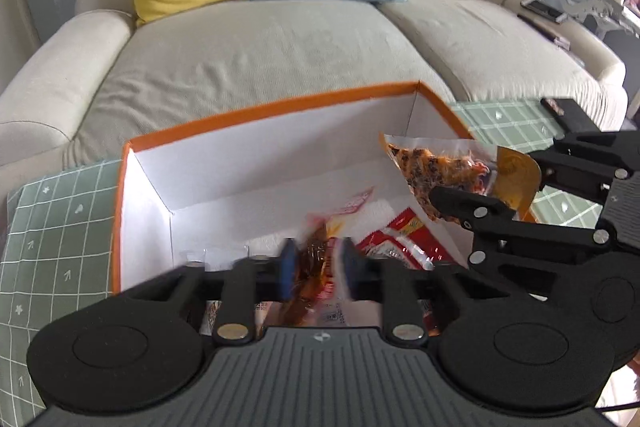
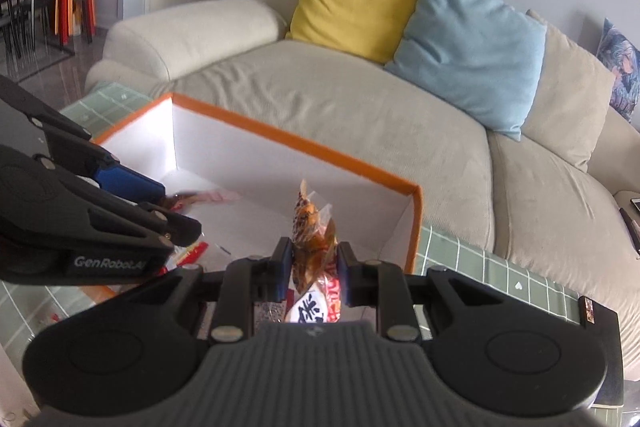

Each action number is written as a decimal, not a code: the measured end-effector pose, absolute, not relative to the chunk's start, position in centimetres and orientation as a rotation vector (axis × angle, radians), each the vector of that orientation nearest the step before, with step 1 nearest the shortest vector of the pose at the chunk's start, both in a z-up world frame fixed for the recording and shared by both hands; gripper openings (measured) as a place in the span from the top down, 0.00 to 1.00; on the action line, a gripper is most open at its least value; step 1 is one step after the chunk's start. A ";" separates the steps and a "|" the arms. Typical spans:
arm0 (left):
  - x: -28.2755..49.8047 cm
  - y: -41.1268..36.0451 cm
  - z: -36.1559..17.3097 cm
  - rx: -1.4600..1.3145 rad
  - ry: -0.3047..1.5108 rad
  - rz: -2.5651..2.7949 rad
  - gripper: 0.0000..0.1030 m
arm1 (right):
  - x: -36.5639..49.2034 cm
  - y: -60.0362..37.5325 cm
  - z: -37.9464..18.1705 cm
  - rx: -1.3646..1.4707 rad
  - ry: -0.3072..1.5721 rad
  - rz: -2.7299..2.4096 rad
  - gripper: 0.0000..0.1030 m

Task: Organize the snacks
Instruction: 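Carry both held packs over the orange box and lower them inside, then open both tools to release the packs into the box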

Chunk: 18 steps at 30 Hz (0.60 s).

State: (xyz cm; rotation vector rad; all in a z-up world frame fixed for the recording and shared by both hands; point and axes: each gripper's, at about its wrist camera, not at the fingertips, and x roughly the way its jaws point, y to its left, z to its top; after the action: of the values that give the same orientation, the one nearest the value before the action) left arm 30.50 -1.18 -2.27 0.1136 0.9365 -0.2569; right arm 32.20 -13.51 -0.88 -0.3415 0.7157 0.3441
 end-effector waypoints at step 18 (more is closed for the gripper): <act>31.4 -0.9 -4.8 0.143 1.003 -0.244 0.81 | 35.5 -12.4 -6.0 -0.427 0.897 0.305 0.81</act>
State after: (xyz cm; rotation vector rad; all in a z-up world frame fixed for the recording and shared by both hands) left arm 31.44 -0.89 -4.82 0.1432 1.0026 -0.2438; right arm 35.46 -12.44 -6.01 -0.4272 0.8975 0.3047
